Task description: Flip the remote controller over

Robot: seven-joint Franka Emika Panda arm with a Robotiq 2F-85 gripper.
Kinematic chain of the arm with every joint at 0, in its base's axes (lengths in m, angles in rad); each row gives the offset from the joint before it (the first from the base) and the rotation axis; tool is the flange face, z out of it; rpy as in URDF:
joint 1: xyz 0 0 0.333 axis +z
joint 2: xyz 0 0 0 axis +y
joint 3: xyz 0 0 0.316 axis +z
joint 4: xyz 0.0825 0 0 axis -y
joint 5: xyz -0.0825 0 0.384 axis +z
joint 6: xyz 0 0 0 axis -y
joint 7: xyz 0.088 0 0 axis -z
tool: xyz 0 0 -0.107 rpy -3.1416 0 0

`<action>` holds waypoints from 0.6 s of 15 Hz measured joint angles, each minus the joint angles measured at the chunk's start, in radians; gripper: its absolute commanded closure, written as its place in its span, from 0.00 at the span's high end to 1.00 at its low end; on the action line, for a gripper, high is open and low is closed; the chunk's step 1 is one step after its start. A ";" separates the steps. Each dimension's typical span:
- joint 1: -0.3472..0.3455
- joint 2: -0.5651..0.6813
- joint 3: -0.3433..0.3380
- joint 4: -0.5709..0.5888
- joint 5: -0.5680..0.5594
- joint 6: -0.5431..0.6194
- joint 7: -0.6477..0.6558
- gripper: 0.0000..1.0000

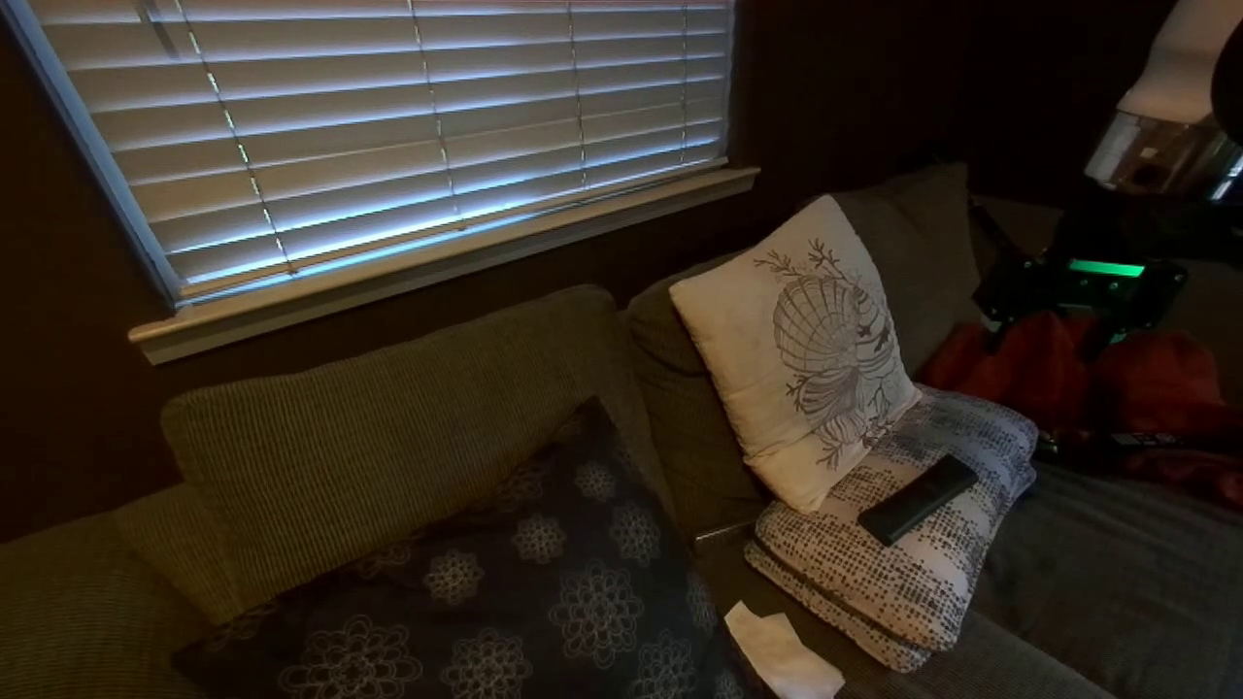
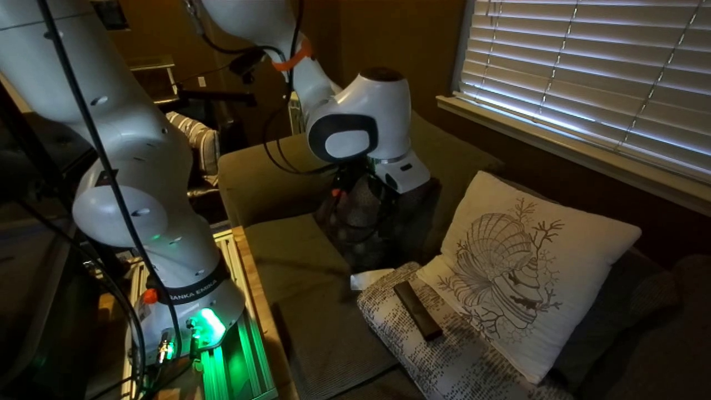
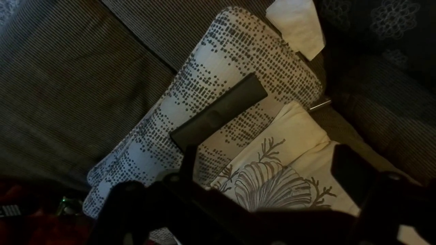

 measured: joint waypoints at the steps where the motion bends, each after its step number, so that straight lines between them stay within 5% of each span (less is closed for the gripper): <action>1: 0.000 0.007 -0.009 0.003 0.003 0.000 0.002 1.00; 9: 0.003 0.194 -0.082 0.022 0.167 0.140 0.002 1.00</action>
